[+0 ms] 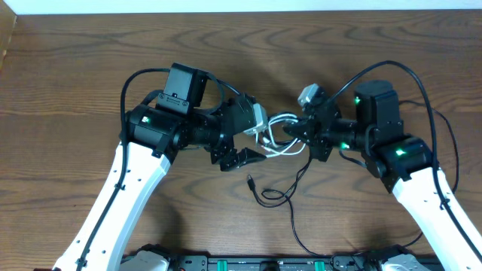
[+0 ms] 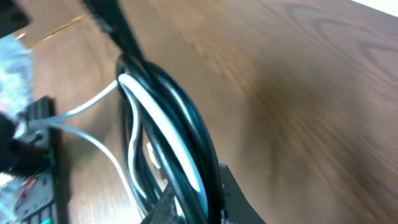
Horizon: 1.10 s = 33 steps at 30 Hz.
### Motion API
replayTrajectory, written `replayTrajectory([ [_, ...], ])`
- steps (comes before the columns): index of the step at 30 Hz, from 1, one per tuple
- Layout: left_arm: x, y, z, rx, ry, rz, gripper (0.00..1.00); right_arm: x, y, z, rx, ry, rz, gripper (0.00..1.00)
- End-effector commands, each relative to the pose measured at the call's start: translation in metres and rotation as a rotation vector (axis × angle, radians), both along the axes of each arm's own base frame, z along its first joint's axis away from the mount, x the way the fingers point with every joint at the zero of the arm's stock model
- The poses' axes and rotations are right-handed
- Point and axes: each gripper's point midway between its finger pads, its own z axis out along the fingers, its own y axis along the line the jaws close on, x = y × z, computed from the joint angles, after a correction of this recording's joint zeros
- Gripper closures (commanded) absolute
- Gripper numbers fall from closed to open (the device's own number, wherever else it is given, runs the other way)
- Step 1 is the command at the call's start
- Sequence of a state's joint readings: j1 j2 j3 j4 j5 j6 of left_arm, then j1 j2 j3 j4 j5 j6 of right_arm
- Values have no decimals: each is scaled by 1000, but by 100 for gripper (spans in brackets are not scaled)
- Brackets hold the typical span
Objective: Untangle cables
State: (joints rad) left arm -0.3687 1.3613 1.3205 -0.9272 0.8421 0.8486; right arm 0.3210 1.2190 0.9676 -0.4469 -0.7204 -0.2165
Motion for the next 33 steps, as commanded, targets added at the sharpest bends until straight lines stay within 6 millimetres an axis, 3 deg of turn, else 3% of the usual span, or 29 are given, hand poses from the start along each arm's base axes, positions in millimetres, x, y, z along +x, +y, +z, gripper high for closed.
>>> replayTrajectory([
  [1, 18, 18, -11, 117, 36, 186, 17, 15, -12, 4, 17, 27, -104, 99],
  [7, 38, 12, 1, 25, 161, 394, 17, 23, -9, 16, 73, 26, -140, 99],
  [14, 59, 4, 21, -113, 274, 565, 16, 23, -9, 16, 96, 67, -161, 99],
  [33, 64, 2, 26, -148, 307, 610, 16, 23, -3, 28, 167, 101, -161, 99],
])
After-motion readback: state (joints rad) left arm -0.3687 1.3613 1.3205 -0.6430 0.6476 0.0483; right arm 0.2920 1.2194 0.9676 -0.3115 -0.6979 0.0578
